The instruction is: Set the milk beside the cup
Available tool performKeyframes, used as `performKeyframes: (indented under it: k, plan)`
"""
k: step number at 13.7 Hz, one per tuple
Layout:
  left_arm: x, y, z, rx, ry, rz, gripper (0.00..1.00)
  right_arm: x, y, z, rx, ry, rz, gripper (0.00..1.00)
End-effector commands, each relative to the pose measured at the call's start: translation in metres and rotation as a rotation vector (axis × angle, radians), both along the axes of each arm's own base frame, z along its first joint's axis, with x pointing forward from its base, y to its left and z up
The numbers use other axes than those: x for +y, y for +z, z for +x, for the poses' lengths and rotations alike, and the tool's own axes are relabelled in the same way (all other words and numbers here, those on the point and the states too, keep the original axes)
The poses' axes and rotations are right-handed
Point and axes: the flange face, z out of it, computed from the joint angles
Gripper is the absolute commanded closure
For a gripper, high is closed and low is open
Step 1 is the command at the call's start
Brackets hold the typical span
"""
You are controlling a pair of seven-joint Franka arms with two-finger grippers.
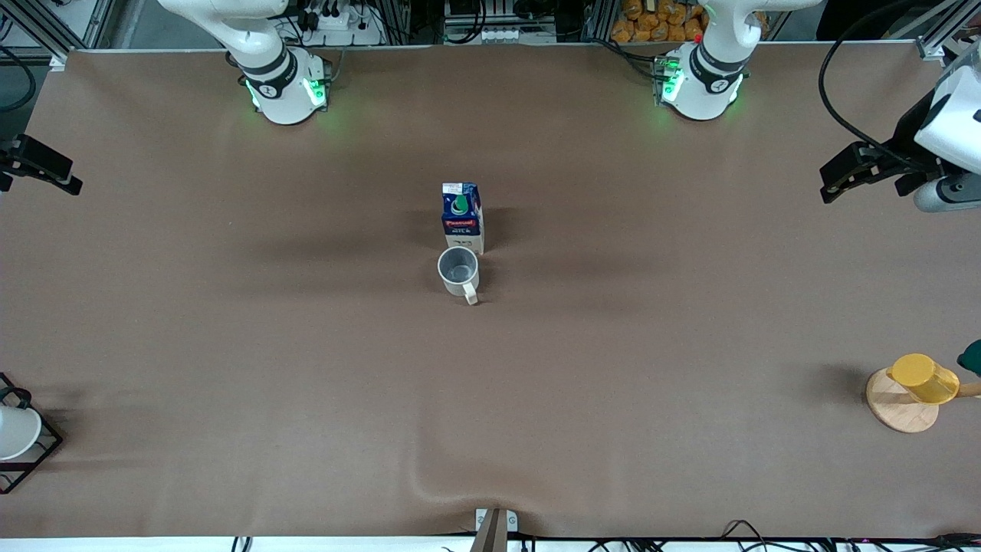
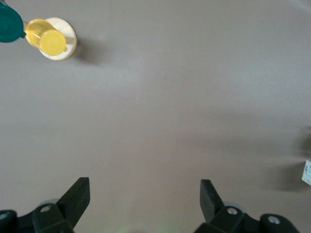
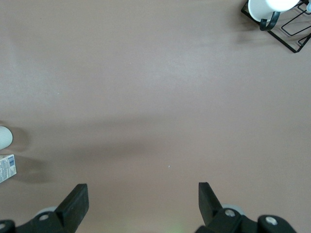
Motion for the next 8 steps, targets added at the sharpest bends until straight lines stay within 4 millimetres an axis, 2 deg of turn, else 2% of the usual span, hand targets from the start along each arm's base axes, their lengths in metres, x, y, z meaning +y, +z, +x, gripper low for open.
performKeyframes:
  k: [1,8]
  plan:
    - [-0.0009,0.0088,-0.0174,0.02,-0.02,-0.025,0.0,-0.0002,0.004,0.0026,-0.006,-0.019,0.004,0.0]
    - [-0.0039,0.009,-0.0253,0.025,-0.026,-0.024,0.0,0.0025,0.0083,0.002,-0.009,-0.008,0.005,0.0]
